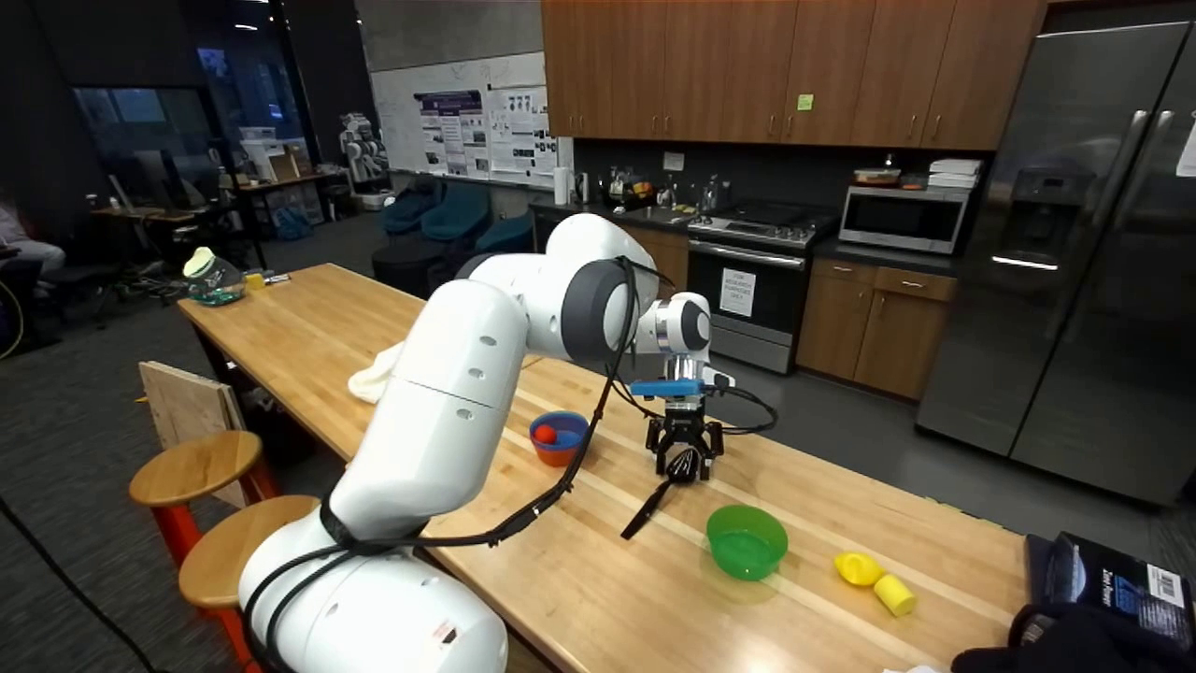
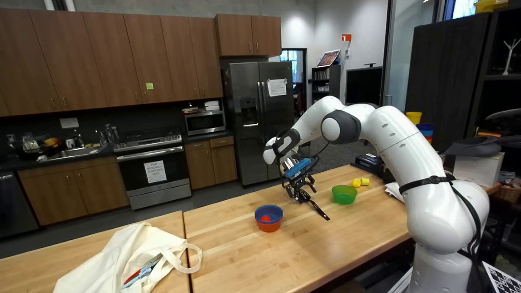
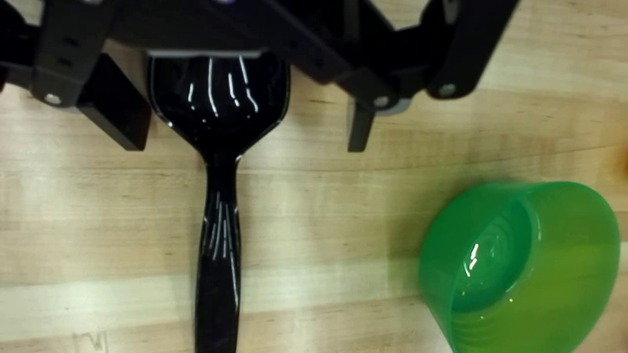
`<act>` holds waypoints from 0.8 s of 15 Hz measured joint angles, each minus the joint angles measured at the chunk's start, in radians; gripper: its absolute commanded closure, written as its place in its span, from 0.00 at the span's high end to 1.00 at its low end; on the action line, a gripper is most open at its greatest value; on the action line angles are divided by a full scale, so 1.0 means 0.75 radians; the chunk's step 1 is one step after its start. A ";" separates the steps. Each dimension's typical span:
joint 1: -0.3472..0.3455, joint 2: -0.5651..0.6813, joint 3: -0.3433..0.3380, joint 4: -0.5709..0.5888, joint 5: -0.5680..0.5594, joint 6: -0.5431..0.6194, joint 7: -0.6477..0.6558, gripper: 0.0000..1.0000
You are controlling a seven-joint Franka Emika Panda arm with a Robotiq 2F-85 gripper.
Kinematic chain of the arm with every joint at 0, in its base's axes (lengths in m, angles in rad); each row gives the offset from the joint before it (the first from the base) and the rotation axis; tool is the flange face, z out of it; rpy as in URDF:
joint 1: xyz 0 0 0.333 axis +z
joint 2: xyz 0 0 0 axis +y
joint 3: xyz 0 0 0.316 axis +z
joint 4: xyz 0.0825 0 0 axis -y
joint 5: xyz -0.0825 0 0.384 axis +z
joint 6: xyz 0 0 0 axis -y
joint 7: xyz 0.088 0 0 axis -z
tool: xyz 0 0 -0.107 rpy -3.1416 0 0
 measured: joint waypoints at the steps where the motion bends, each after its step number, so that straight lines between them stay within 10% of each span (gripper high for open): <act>1: 0.011 -0.019 -0.006 -0.030 -0.012 0.026 0.031 1.00; 12: 0.223 -0.180 -0.113 -0.332 -0.594 0.123 0.570 1.00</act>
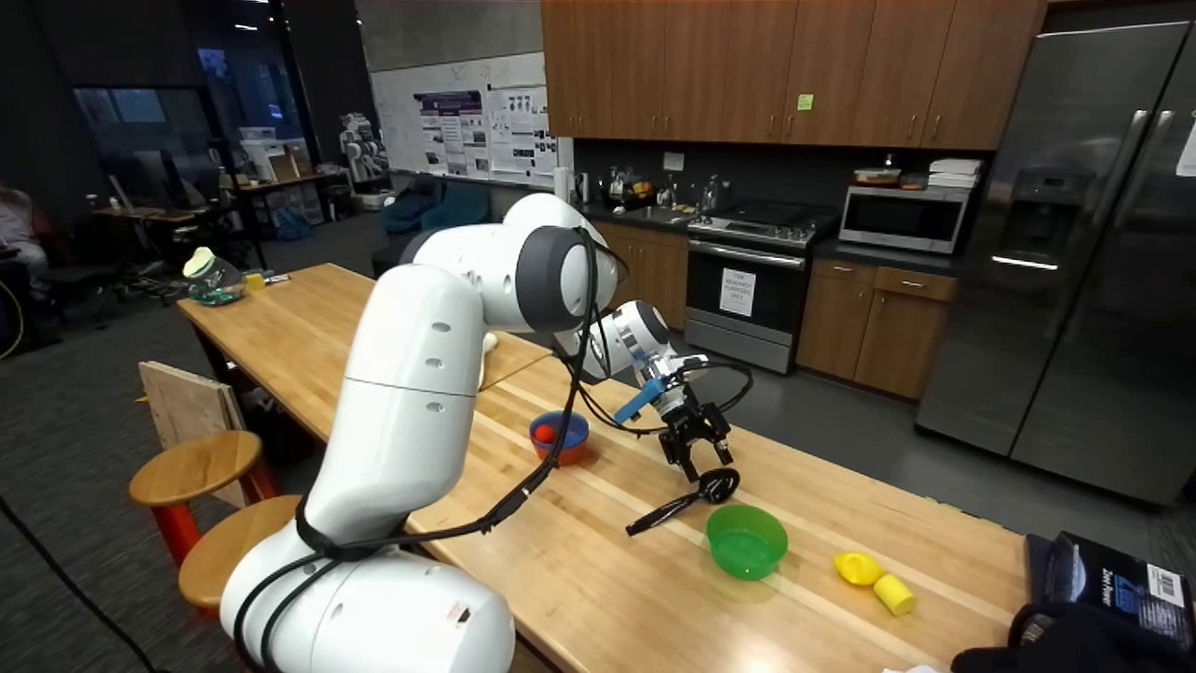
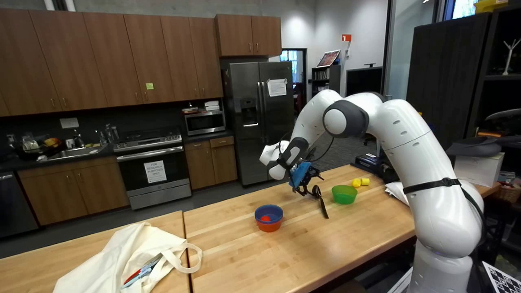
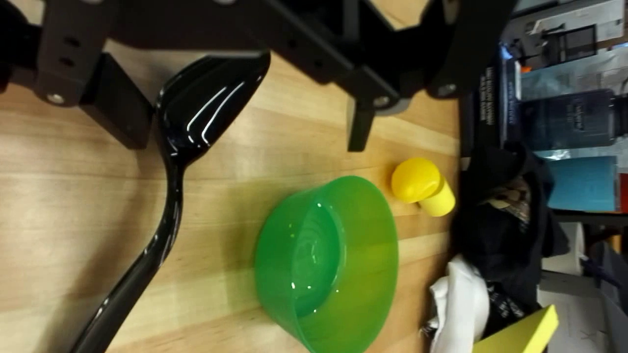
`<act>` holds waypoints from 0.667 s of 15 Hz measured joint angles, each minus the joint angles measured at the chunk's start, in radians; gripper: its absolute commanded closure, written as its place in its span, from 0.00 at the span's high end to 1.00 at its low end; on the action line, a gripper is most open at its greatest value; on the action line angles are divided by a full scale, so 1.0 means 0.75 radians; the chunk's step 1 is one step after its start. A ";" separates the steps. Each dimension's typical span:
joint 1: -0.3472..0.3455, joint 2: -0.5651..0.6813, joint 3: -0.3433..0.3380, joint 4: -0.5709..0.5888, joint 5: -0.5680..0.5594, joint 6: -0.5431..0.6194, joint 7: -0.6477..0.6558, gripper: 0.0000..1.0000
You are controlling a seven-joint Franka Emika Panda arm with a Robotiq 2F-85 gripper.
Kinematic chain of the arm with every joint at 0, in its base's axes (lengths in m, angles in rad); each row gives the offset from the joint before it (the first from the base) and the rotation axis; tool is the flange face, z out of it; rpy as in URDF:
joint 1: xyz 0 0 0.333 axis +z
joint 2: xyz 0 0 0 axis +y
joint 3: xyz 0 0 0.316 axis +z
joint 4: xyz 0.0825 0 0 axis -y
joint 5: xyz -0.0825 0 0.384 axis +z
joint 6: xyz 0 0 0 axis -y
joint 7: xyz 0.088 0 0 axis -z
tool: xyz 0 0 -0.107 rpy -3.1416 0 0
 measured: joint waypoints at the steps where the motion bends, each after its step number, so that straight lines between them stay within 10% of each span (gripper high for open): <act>1: 0.016 -0.003 0.000 -0.014 -0.053 -0.005 0.072 1.00; 10: 0.042 -0.003 0.029 -0.045 -0.295 -0.177 0.527 1.00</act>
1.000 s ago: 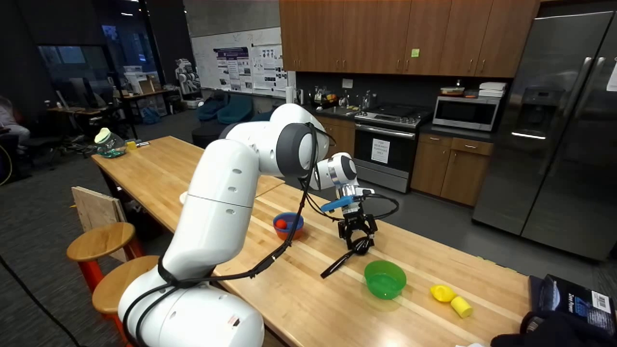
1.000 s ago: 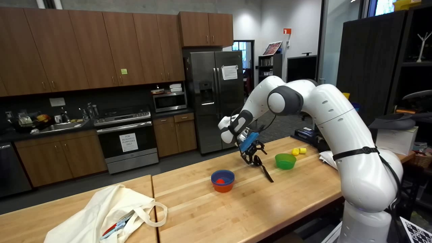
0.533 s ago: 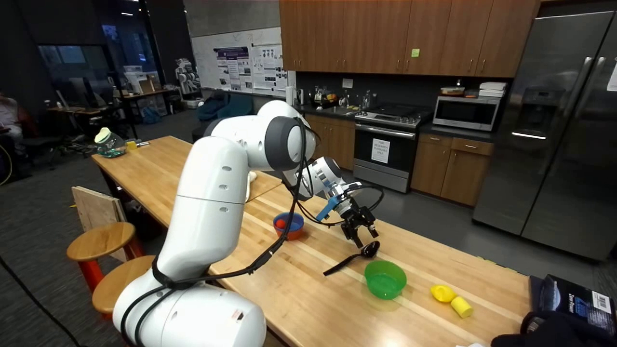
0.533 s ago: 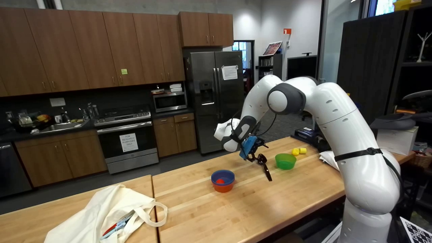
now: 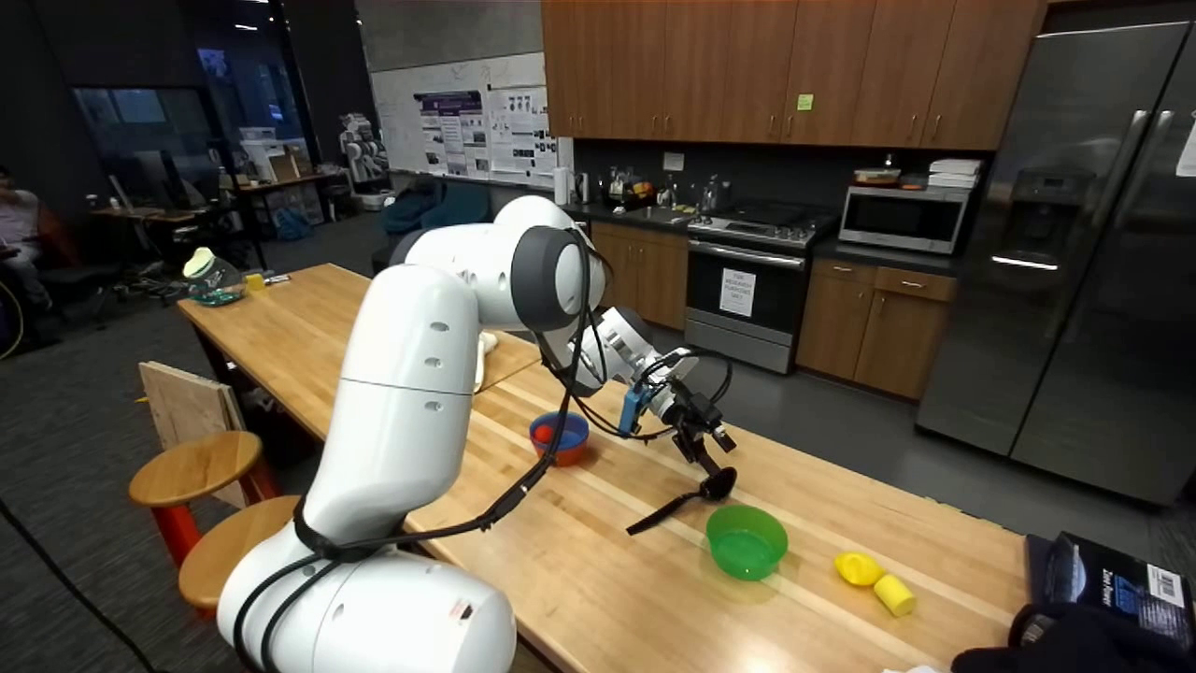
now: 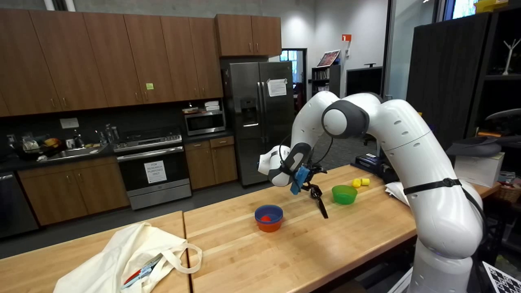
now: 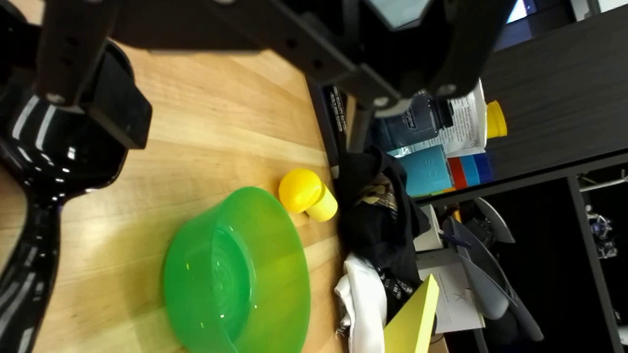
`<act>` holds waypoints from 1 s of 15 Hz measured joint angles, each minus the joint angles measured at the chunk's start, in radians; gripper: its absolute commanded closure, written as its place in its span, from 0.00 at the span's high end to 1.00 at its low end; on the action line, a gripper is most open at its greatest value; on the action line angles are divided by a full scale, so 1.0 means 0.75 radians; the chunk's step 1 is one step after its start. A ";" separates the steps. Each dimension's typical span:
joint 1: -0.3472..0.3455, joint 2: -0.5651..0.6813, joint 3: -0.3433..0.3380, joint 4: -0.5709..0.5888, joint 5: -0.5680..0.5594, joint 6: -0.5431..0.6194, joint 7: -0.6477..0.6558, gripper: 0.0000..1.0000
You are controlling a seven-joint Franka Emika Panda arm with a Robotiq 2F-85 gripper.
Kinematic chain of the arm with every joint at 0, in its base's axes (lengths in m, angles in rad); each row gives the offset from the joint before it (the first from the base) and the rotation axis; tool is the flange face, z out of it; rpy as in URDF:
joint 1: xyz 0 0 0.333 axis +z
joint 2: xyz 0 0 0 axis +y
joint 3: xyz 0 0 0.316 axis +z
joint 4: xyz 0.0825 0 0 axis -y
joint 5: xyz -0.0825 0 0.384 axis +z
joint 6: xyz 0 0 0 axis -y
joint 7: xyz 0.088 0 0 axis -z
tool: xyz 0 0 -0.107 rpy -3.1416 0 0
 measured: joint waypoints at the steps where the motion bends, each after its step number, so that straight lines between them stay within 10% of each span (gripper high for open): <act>1: -0.002 0.000 0.005 0.000 -0.003 -0.011 0.011 1.00; 15: -0.034 -0.027 0.150 0.000 -0.003 -0.003 -0.077 1.00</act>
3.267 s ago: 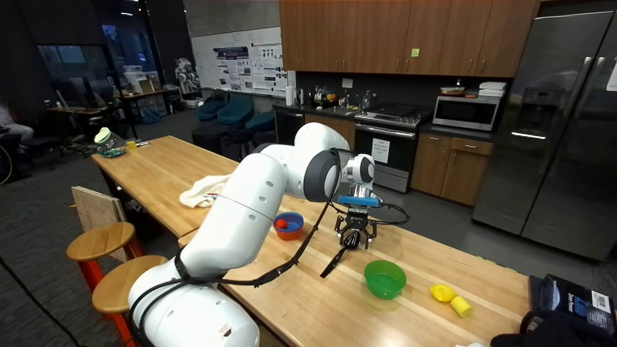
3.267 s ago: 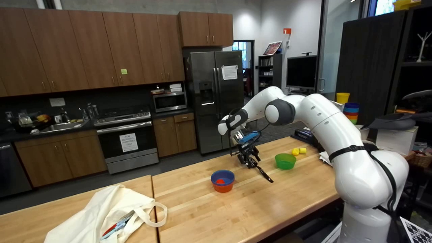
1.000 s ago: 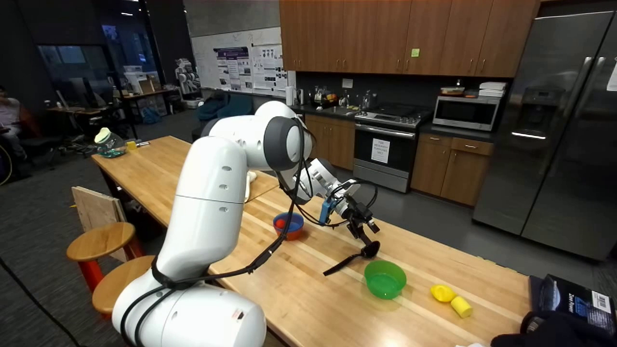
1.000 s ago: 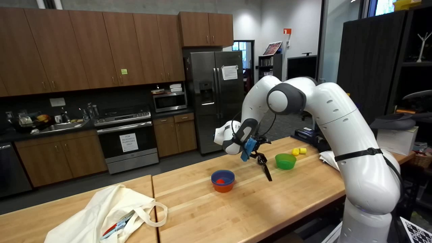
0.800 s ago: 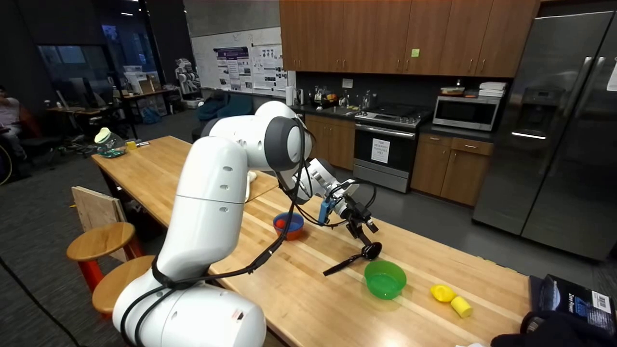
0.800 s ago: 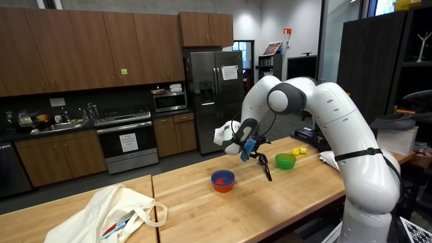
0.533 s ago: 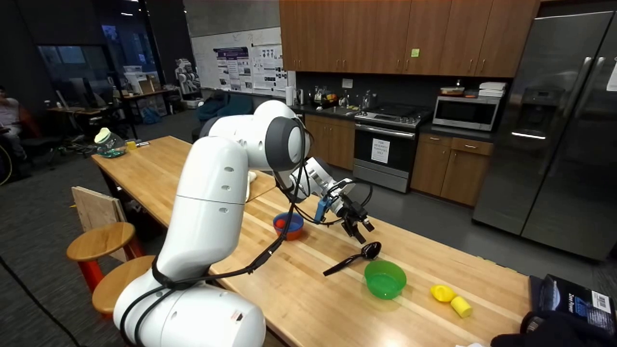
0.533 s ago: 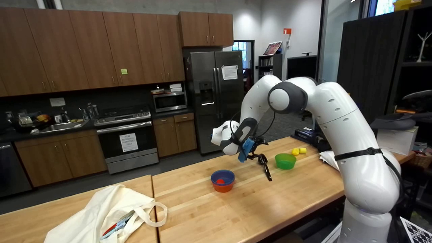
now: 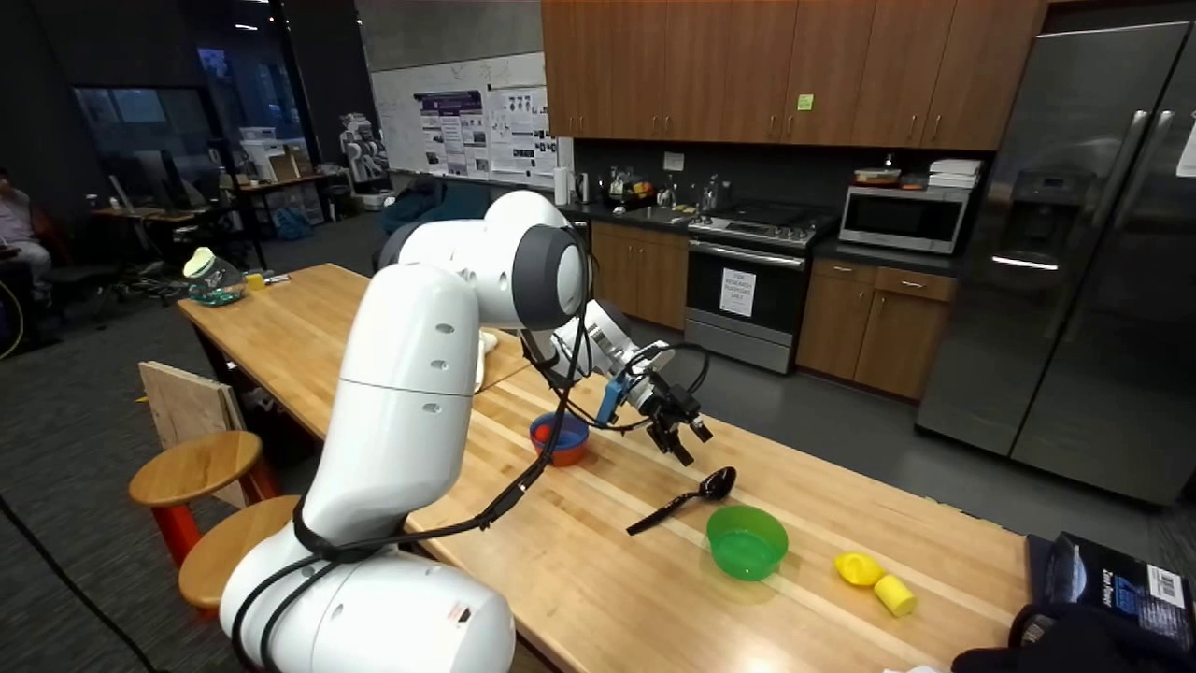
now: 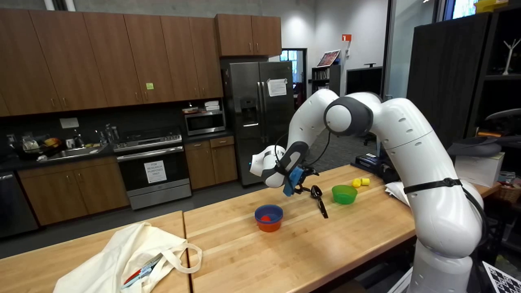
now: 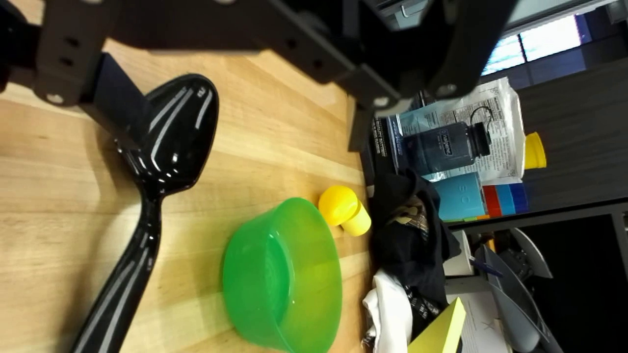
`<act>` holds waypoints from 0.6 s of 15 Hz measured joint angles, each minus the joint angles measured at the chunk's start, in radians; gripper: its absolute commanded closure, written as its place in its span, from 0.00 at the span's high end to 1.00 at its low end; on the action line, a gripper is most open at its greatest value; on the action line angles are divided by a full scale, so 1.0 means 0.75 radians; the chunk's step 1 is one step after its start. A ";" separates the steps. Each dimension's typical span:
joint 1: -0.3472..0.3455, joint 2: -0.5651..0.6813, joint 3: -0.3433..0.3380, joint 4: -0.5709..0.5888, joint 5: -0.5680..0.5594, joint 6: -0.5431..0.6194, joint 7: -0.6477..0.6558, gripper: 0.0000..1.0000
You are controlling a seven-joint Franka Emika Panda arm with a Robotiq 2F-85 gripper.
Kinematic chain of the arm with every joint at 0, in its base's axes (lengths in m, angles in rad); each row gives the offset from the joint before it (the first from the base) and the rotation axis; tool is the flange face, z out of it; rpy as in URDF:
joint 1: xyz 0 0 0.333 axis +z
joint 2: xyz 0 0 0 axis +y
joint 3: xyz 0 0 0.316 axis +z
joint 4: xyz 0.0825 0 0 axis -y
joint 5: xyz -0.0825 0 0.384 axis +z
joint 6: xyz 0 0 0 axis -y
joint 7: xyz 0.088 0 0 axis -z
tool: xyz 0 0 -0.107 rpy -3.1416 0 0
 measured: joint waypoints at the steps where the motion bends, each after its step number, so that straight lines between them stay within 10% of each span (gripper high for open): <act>1: 0.002 0.001 0.003 0.000 0.000 -0.021 -0.008 1.00; 9: 0.017 0.006 0.009 -0.007 -0.005 -0.125 -0.010 1.00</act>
